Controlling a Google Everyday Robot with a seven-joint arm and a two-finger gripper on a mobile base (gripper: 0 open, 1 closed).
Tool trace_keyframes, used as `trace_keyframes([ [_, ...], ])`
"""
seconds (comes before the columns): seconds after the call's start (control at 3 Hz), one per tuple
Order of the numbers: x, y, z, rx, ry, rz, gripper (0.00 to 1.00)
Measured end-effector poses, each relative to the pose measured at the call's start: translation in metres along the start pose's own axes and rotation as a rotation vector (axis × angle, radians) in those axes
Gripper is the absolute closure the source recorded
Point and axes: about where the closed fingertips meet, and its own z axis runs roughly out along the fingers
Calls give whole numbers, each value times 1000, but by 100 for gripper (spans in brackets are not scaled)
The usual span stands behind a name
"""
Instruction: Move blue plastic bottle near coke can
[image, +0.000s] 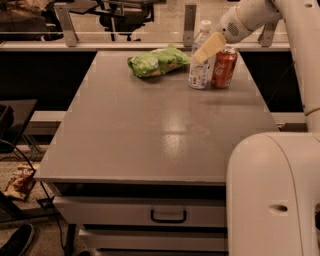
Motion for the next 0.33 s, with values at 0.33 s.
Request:
trace_keyframes([
  [0.33,-1,0,-1,0,-1,-2,0],
])
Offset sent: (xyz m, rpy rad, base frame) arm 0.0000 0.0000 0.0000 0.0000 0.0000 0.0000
